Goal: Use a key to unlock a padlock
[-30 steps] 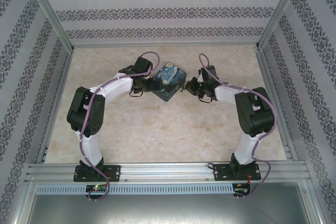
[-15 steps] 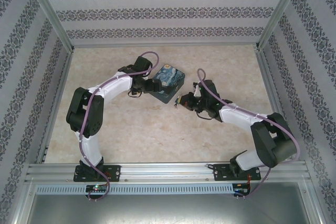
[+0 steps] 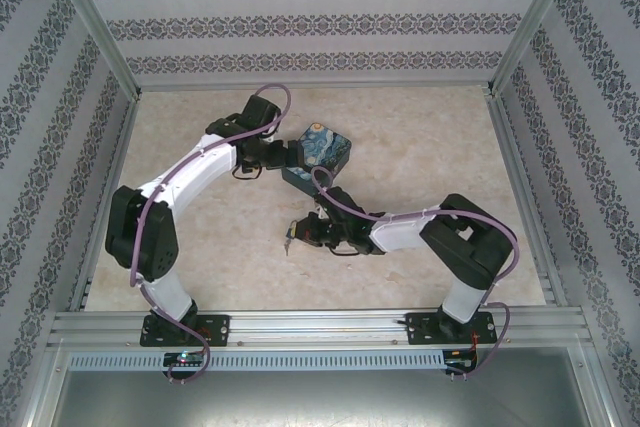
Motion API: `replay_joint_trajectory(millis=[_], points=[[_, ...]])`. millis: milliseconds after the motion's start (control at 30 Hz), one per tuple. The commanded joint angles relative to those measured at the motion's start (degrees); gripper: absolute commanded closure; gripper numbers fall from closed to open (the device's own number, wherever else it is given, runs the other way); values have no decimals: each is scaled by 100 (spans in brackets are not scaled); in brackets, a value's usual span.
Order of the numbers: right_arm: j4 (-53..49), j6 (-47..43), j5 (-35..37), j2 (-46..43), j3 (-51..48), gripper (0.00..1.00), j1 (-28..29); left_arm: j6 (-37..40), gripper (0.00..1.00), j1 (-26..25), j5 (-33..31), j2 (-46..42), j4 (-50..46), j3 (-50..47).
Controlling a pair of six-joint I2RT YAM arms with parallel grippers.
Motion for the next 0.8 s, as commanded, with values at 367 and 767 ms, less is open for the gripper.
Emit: replay_joint_trajectory(millis=[367, 767], points=[[-2, -18, 265, -985, -970, 49, -541, 53, 1, 90, 185, -392, -365, 254], [-2410, -1362, 520, -4023, -746, 2, -1940, 394, 0, 128, -990, -1628, 242, -89]])
